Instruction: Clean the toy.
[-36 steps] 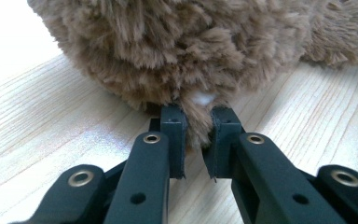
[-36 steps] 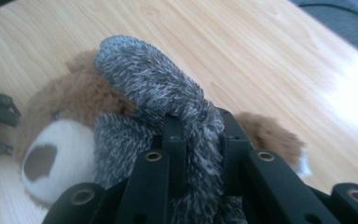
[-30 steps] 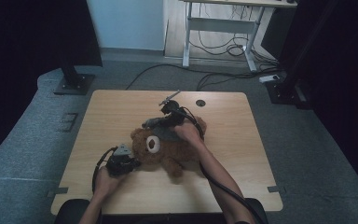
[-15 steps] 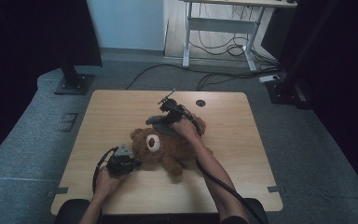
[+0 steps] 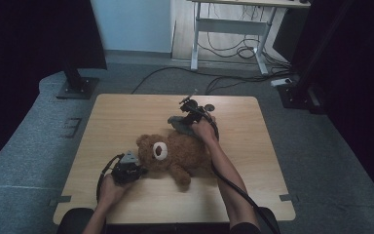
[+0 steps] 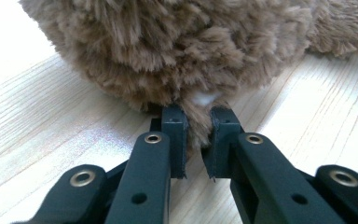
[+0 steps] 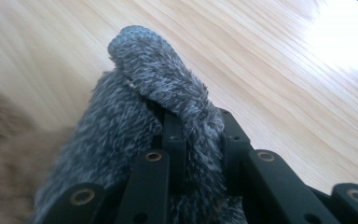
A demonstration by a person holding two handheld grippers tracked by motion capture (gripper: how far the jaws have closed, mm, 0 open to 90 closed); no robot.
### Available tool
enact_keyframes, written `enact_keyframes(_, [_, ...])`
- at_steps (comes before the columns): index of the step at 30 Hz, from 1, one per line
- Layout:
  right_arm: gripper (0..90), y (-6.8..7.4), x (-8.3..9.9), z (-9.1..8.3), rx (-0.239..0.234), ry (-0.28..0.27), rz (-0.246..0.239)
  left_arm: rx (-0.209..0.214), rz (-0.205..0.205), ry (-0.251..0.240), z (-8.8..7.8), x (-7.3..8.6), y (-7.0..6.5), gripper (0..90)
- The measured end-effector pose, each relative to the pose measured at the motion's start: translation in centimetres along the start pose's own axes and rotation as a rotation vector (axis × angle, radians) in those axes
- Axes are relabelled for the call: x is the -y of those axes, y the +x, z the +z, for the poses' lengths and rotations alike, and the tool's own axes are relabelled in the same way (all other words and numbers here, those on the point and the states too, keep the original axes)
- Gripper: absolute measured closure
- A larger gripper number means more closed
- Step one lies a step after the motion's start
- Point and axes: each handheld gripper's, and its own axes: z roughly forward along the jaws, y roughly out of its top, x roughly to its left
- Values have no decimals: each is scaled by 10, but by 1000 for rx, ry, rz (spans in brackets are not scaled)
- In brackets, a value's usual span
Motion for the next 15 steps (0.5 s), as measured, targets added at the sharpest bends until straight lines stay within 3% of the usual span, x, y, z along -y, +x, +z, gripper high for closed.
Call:
enact_keyframes(6, [765, -18, 8, -9, 28, -7, 29, 10, -2, 3, -1, 0, 1, 795])
enact_keyframes(9, [765, -23, 8, -26, 32, -48, 34, 14, -3, 5, -1, 1, 1, 796])
enact_keyframes(10, [765, -23, 8, -26, 32, -48, 34, 15, -2, 7, -1, 1, 1, 796])
enact_keyframes(15, [764, -16, 0, -59, 29, -118, 8, 16, 1, 10, -2, 1, 1, 794])
